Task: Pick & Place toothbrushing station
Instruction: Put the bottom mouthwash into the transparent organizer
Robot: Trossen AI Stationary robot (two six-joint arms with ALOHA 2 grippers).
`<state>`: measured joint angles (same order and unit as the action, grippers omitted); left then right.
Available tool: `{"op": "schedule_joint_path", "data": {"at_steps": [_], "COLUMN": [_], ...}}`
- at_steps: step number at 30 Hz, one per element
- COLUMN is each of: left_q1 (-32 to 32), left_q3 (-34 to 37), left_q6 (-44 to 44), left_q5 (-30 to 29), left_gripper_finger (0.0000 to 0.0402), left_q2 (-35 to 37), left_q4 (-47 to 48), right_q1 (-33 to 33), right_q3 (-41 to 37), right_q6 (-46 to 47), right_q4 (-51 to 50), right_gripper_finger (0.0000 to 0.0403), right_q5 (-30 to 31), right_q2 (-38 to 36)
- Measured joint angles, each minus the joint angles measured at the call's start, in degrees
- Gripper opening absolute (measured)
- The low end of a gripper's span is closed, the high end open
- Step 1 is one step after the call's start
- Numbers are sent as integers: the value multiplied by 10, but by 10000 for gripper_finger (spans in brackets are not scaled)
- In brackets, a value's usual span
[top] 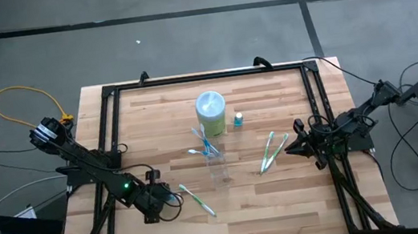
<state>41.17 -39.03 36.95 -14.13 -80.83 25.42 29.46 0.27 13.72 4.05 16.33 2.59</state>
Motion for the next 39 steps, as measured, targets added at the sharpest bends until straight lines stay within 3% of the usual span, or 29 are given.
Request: {"op": "schedule_joint_path", "data": {"at_steps": [13, 21, 26, 35, 39], "left_q1": [0, -11, -35, -85, -105], "left_q3": [0, 0, 0, -9, -23], "left_q6": [-28, -78, -113, -197, -232], "left_q5": [7, 7, 4, 3, 1], "left_gripper_finger": [101, 101, 101, 101, 101], "left_q2": [1, 1, 3, 4, 4], "left_q4": [-64, -153, -206, -274, -277], "right_q1": [0, 0, 0, 0, 0], "right_q3": [0, 0, 0, 2, 38], "right_q6": [4, 80, 78, 40, 36], "right_q4": [85, 78, 133, 309, 314], "right_gripper_finger": [36, 36, 36, 36, 36], "right_q5": [21, 49, 50, 26, 14], "right_q2": [0, 27, 86, 253, 338]}}
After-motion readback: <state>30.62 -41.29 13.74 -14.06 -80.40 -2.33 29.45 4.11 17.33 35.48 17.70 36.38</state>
